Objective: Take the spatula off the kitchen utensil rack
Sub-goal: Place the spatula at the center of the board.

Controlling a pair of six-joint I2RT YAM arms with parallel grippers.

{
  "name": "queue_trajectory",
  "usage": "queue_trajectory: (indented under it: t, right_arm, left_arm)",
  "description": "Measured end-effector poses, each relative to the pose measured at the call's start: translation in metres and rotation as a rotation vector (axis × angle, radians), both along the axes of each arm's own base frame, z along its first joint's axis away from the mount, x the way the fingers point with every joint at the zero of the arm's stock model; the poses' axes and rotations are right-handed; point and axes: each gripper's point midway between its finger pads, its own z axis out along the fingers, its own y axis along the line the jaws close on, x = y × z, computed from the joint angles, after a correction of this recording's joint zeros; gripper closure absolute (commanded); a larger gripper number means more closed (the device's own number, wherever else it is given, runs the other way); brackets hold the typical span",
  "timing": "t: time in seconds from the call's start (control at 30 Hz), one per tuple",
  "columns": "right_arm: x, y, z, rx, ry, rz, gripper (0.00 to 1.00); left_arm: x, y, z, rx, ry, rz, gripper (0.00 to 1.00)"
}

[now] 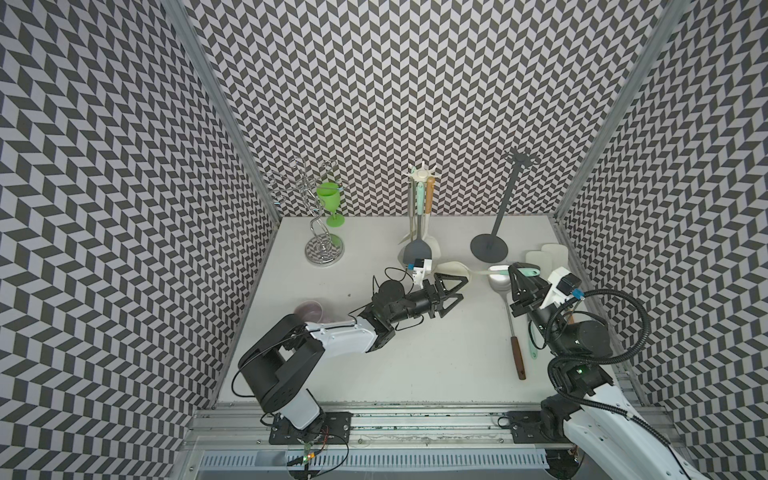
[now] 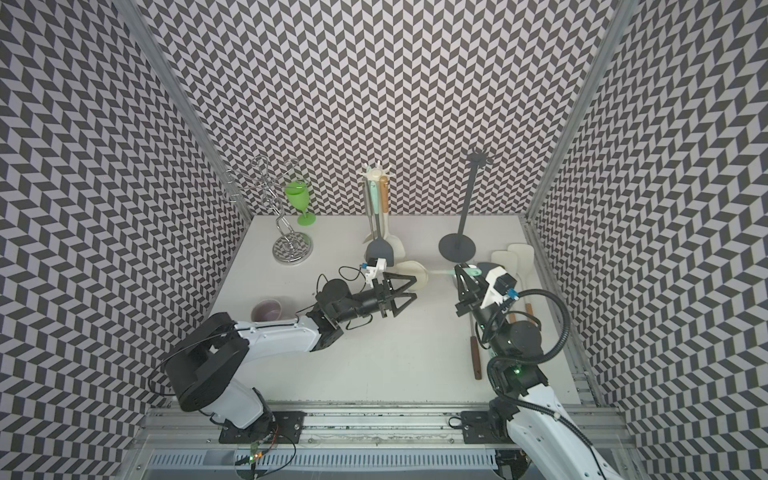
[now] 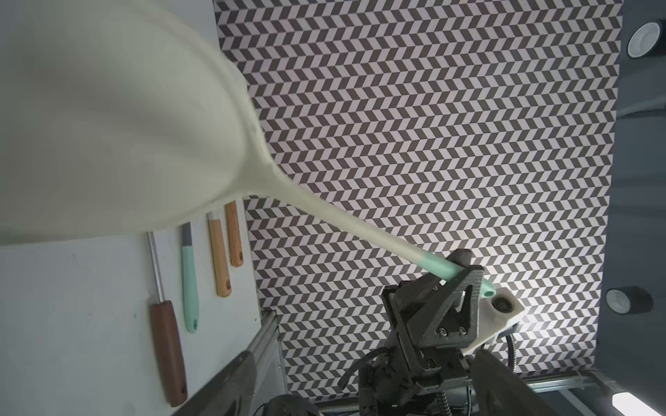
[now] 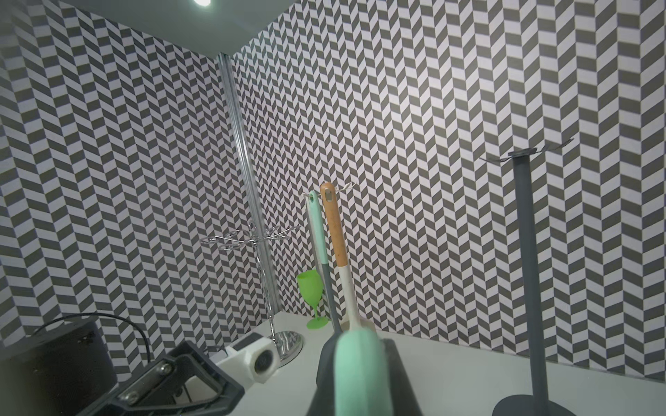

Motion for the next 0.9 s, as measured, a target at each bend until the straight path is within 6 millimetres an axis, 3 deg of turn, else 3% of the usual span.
queue_trajectory:
  t: [0.27, 0.4, 0.57, 0.73, 0.9]
  right_arm:
    - [-0.018, -0.008, -0.002, 0.025, -0.07, -0.013, 1.0]
    - [-0.022, -0.006, -0.01, 0.028, -0.075, 0.001, 1.0]
    - [-0.025, -0.005, -0.018, 0.024, -0.068, 0.009, 1.0]
    - [-0.025, -0.011, -0.016, 0.029, -0.079, -0.025, 1.0]
    - [-0.025, -0.012, -0.018, 0.026, -0.074, -0.036, 1.0]
  left_arm:
    - [-0.003, -0.04, 0.02, -0.161, 0.211, -0.073, 0.15]
    - [0.003, -0.045, 0.035, -0.209, 0.258, -0.056, 0.19]
    - [0.014, -0.047, 0.044, -0.235, 0.303, -0.028, 0.33]
    - [0.02, -0.055, 0.043, -0.232, 0.332, -0.025, 0.34]
    - [0.023, -0.057, 0.036, -0.21, 0.352, -0.01, 0.29]
